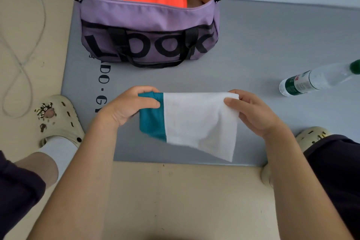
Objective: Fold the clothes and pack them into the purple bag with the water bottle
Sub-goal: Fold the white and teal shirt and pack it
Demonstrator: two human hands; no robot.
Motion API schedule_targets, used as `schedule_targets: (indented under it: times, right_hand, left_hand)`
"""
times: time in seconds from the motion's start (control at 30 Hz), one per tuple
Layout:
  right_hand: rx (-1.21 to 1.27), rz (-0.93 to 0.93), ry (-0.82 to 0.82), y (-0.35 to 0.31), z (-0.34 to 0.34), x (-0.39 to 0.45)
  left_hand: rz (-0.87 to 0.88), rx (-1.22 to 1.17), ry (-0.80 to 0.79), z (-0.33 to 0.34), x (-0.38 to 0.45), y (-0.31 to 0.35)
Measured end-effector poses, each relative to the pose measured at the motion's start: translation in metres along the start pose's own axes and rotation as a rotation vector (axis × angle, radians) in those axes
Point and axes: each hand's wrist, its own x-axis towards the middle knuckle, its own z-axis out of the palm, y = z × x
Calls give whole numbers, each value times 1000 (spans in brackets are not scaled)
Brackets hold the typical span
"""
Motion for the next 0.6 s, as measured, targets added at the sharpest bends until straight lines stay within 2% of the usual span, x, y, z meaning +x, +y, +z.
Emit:
schedule_targets:
  times: [0.07,0.13,0.23,0.3,0.47,0.6]
  right_hand:
    - [63,28,-12,4,4,6]
    - [87,45,36,14,10,16]
    - [53,82,285,37,25,39]
    - [-55,161,415,58,34,52]
    - [-278,258,562,86,47,58]
    - [-422,399,548,96,62,43]
  left_hand:
    - [-12,-153,37,-3,3,-6]
    - [-27,-200,152,-3,12,-17]
    - [-117,-163,395,2,30,-44]
    - [-205,-124,475,10,39,-64]
    - [-292,20,534,24,46,-87]
    - [-407,42,475,35,38,-93]
